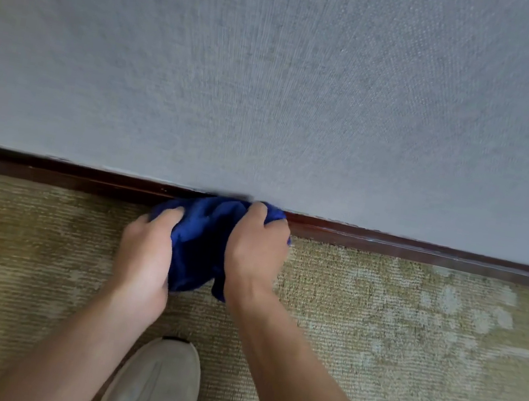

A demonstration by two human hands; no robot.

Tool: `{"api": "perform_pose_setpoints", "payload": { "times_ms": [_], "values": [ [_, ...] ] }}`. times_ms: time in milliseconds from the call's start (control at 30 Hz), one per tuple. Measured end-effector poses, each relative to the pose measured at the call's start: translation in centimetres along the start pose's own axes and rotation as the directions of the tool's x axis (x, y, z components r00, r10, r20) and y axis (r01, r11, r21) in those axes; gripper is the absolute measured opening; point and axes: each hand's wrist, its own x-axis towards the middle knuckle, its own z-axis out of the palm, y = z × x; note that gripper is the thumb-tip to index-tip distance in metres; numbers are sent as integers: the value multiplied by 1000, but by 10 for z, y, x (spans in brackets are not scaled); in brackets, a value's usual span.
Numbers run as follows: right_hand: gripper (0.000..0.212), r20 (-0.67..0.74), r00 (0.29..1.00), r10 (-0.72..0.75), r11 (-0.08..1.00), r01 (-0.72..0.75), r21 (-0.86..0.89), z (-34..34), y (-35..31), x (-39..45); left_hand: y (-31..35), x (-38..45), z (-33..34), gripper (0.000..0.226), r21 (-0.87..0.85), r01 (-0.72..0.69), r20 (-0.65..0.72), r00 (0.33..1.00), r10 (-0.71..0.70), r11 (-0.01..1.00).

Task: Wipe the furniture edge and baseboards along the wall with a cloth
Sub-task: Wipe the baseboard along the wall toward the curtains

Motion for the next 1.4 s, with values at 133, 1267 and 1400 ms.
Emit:
{"api": "perform_pose_setpoints", "payload": {
  "times_ms": [133, 1267, 1400],
  "values": [
    [42, 314, 949, -25, 997, 47, -64, 33, -9, -21, 5, 16, -29, 51, -120, -69, -134, 990, 53, 990],
    [15, 526, 844, -109, 936, -91, 340, -55, 22, 2, 0, -4, 19, 7, 298, -414, -171, 863, 475, 860],
    [18, 414, 910, -7, 911, -165, 379, -62, 16, 23, -17, -15, 50, 22, 356, -443, -262, 798, 543, 823]
  ]
}}
